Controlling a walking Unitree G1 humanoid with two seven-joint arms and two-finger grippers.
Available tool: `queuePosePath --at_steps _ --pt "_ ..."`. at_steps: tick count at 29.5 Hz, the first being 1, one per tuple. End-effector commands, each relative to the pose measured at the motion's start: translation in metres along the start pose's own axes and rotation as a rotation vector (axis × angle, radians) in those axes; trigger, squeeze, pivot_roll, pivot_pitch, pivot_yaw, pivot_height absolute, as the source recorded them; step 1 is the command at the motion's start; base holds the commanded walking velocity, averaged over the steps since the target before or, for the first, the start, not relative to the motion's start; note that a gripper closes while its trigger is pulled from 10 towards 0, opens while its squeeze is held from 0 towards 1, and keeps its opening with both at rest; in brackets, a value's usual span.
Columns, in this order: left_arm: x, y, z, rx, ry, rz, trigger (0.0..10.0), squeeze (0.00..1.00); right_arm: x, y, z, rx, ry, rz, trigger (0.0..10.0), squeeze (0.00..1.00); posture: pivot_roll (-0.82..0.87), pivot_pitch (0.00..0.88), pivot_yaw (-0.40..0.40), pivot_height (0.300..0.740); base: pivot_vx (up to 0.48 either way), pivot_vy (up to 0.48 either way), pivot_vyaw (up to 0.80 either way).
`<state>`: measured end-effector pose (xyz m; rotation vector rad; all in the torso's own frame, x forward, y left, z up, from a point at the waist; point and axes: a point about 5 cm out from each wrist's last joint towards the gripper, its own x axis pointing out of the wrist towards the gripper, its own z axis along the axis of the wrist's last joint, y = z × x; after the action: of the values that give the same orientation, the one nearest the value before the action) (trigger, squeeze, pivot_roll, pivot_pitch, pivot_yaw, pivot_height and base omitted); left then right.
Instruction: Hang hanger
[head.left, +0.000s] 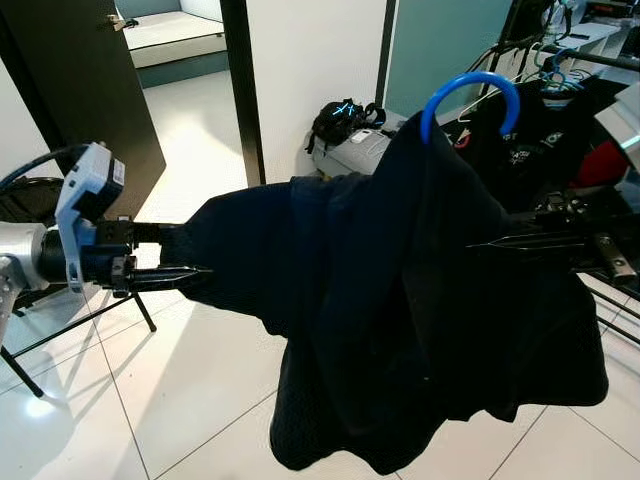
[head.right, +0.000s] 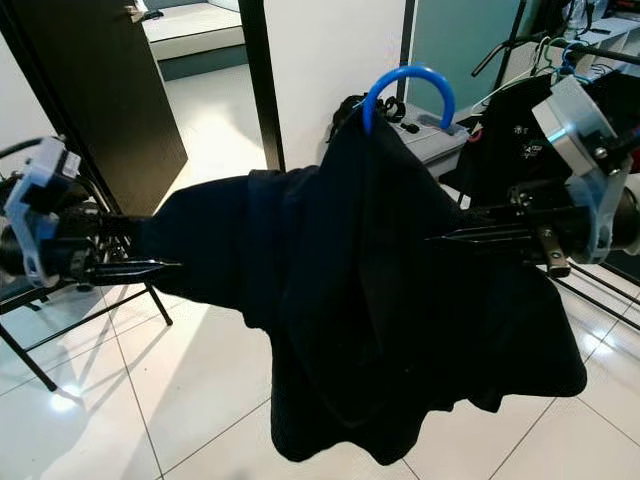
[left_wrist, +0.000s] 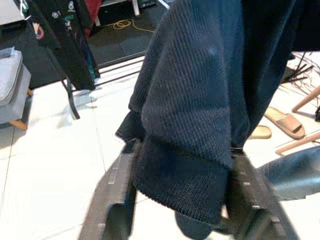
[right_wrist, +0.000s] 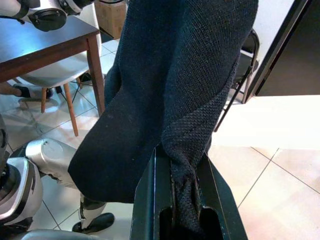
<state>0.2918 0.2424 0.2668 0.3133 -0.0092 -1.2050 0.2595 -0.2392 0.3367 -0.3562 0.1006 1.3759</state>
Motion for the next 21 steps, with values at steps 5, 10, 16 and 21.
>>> queuePosePath --at_steps 5,10,16,21 --pt "-0.009 0.012 -0.003 0.053 0.081 0.086 0.0 0.0 -0.005 0.004 0.011 -0.04 -0.036 0.003 0.0 0.0 -0.07 0.038 0.009 0.74 0.0 0.0 0.0" --pt "-0.026 0.035 0.007 0.115 0.083 0.302 0.0 0.0 -0.007 0.002 0.007 -0.031 -0.021 -0.025 0.0 0.0 -0.07 0.039 0.009 0.74 0.0 0.0 0.0" --pt "-0.056 0.057 0.02 0.145 0.056 0.559 0.0 0.0 -0.01 -0.001 0.0 -0.013 0.0 -0.062 0.0 0.0 -0.07 0.04 0.01 0.74 0.0 0.0 0.0" --pt "-0.067 0.061 0.022 0.138 0.046 0.627 0.0 0.0 -0.012 -0.001 -0.002 -0.006 0.004 -0.073 0.0 0.0 -0.07 0.043 0.011 0.74 0.0 0.0 0.0"
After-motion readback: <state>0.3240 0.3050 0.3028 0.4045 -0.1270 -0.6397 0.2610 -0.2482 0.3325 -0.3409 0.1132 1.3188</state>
